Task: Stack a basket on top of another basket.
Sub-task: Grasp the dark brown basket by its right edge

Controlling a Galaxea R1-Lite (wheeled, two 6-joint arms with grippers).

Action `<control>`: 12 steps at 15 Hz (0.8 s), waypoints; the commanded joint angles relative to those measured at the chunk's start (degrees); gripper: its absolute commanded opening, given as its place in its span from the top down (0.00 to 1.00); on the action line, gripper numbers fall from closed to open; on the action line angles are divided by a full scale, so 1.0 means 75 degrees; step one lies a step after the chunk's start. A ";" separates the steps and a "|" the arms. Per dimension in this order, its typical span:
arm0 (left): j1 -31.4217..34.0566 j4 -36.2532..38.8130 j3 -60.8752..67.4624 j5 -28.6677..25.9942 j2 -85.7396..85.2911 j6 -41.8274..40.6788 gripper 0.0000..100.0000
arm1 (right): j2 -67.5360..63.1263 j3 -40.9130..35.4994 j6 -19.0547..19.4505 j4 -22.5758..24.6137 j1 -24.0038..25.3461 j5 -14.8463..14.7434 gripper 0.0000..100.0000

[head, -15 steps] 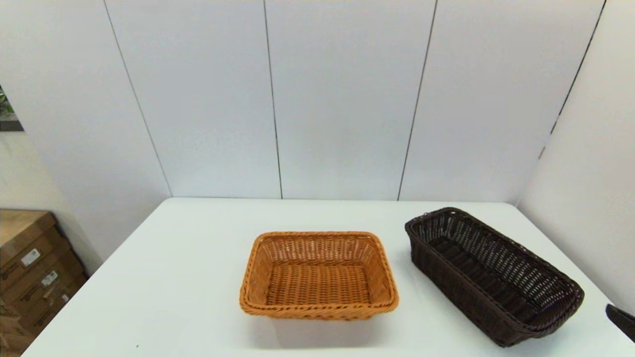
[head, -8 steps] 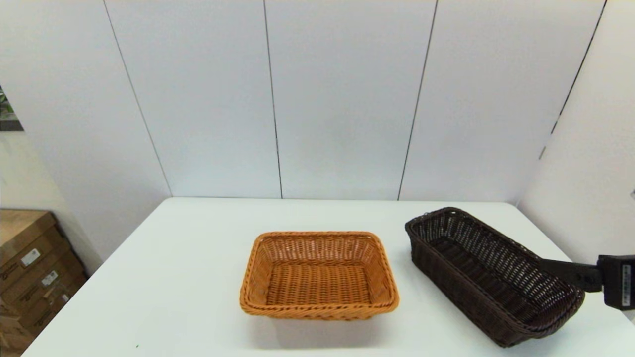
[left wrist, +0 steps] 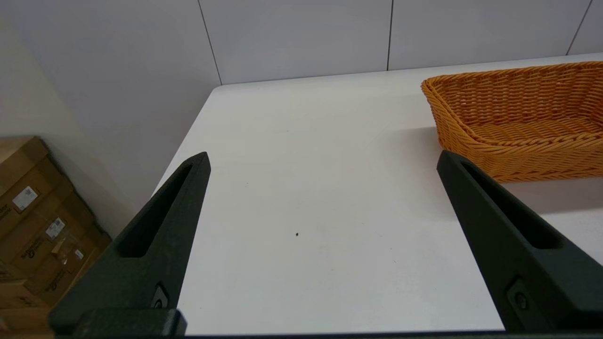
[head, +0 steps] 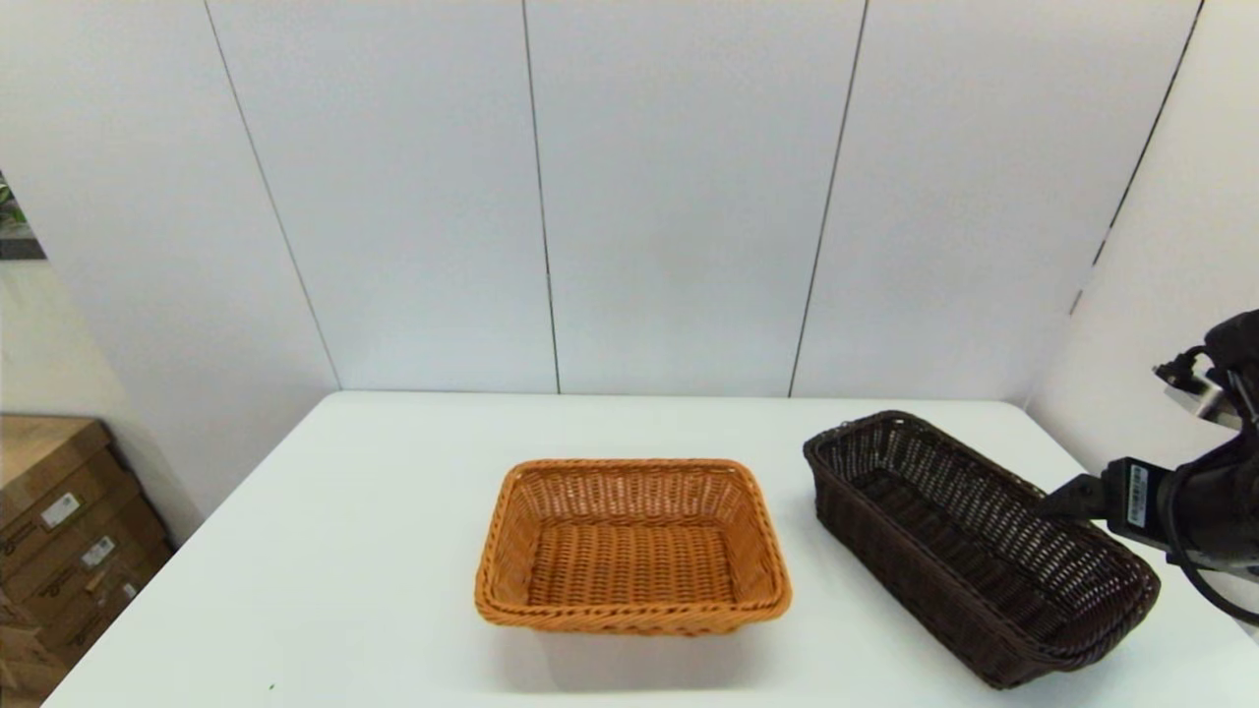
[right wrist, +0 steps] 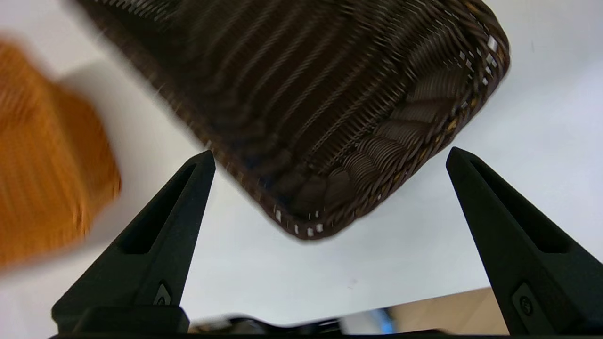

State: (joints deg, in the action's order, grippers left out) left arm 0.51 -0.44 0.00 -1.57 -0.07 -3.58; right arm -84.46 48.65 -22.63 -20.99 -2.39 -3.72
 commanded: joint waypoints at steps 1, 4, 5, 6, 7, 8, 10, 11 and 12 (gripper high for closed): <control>0.0002 0.0000 0.0012 -0.0013 -0.0002 -0.0003 0.00 | -0.1173 0.0298 -0.1155 -0.0049 -0.0115 -0.0700 0.00; 0.0014 0.0000 0.0012 -0.0013 -0.0002 -0.0003 0.00 | -0.1770 0.0615 -0.1647 -0.0260 -0.0478 -0.1086 0.00; 0.0002 0.0000 0.0012 -0.0001 -0.0002 -0.0003 0.00 | -0.1829 0.0790 -0.1682 -0.0611 -0.0595 -0.1086 0.00; 0.0002 0.0000 0.0012 -0.0013 -0.0002 -0.0003 0.00 | -0.1911 0.0990 -0.1729 -0.0974 -0.0713 -0.1075 0.00; 0.0002 0.0000 0.0012 -0.0001 -0.0002 -0.0003 0.00 | -0.1993 0.1165 -0.1882 -0.1256 -0.0806 -0.1086 0.00; 0.0002 0.0000 0.0012 -0.0001 -0.0002 -0.0003 0.00 | -0.2063 0.1177 -0.1940 -0.1420 -0.0818 -0.1086 0.00; 0.0002 0.0000 0.0012 -0.0001 -0.0002 -0.0003 0.00 | -0.2251 0.1200 -0.2128 -0.1795 -0.0806 -0.1051 0.00; 0.0002 0.0000 0.0012 -0.0001 -0.0002 -0.0003 0.00 | -0.2368 0.1259 -0.2280 -0.1924 -0.0795 -0.1016 0.00; 0.0014 0.0000 0.0012 -0.0001 -0.0002 -0.0003 0.00 | -0.2497 0.1329 -0.2386 -0.1982 -0.0795 -0.0957 0.00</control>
State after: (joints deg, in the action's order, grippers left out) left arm 0.51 -0.44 0.00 -1.60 -0.07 -3.58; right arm -100.94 57.77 -39.28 -34.95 -8.37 -11.29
